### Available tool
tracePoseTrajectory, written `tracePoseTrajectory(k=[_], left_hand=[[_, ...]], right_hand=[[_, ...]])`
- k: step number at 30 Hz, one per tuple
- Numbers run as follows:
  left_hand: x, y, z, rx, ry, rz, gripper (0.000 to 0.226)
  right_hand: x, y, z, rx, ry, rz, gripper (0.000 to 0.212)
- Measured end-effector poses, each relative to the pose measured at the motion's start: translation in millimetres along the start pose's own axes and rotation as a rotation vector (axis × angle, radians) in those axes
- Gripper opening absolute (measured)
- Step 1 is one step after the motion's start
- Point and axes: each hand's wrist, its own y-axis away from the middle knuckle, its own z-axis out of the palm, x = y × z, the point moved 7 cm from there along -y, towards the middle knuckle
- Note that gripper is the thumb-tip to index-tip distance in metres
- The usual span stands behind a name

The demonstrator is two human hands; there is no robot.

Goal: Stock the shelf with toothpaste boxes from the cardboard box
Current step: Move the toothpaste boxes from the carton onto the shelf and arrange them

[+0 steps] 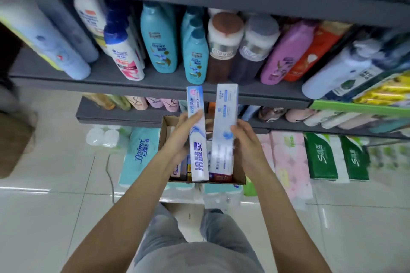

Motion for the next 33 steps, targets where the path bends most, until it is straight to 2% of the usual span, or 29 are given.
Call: tracePoseTrajectory(k=[1,3,5,10,15,18,20,21,23,25,28,30,33], left_hand=[[1,5,-2,-0.019,0.046,-0.026,0.065],[7,12,-9,-0.031,0.069,-0.034,0.058],[14,15,-14,-0.041,0.078,-0.014,0.047],[31,20,-15,-0.062,0.095,-0.032,0.054],[45,24,-4,-0.076,0.014,-0.004,0.051],[51,26,8,-0.077,-0.055,0.001,0.060],[53,27,17,-0.119,-0.116,0.012,0.058],[55,27,22,-0.137,-0.147,0.031,0.051],[57,29,29,-0.167,-0.187,0.079,0.038],[61,31,37,-0.199,-0.195,0.083,0.038],[75,34,37,-0.209,-0.230,0.098,0.040],[99,39,30,-0.183,-0.404,0.203,0.045],[148,67,19,-0.189,-0.959,0.465,0.041]], right_hand=[[-1,3,-3,0.038,-0.070,0.046,0.015],[-3,7,-5,0.046,-0.138,0.100,0.015],[-8,10,-3,0.009,-0.154,0.104,0.013],[-31,18,7,-0.105,-0.205,0.058,0.006],[-52,26,24,-0.204,-0.218,0.067,0.016],[-62,22,28,-0.146,-0.054,-0.047,0.041],[-69,19,29,-0.037,0.237,-0.183,0.063],[-71,16,30,0.005,0.373,-0.265,0.065],[-74,16,34,0.072,0.482,-0.295,0.049],[-74,17,34,0.061,0.354,-0.207,0.040],[-79,22,36,-0.049,0.065,-0.075,0.034],[-92,24,34,-0.076,0.038,-0.092,0.034],[-132,33,42,-0.143,0.056,-0.238,0.033]])
